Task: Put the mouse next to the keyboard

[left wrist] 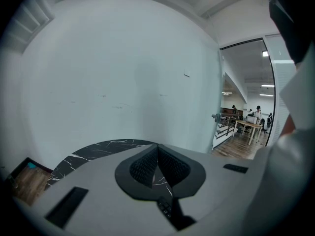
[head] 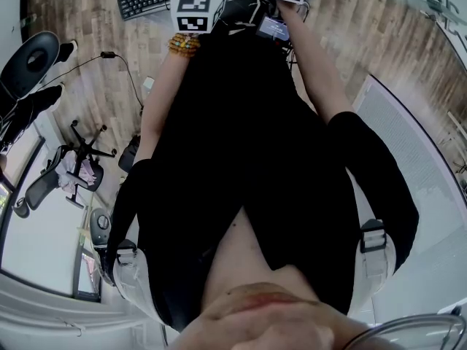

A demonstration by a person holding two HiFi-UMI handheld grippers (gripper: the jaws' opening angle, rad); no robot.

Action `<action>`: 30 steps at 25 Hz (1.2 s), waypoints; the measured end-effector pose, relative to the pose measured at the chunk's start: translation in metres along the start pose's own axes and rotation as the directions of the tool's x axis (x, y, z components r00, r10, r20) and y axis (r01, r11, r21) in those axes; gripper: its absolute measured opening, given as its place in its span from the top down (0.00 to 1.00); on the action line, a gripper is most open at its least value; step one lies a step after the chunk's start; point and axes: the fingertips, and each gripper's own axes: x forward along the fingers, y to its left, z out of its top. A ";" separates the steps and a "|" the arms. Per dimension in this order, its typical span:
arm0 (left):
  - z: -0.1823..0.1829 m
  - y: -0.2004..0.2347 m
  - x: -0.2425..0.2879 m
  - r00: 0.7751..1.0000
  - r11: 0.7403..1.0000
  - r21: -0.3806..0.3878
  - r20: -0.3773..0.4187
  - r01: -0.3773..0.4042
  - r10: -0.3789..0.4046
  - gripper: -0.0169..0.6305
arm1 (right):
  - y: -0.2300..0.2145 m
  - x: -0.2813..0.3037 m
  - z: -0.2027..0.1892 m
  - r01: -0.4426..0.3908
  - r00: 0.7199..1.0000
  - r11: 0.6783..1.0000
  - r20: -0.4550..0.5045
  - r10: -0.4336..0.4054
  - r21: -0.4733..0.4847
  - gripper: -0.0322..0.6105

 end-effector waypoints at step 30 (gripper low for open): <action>-0.003 0.001 0.001 1.000 1.000 -0.005 -0.004 0.004 -0.004 0.95 | 0.001 0.000 0.000 -0.037 0.999 0.999 0.005 0.037 0.016 0.50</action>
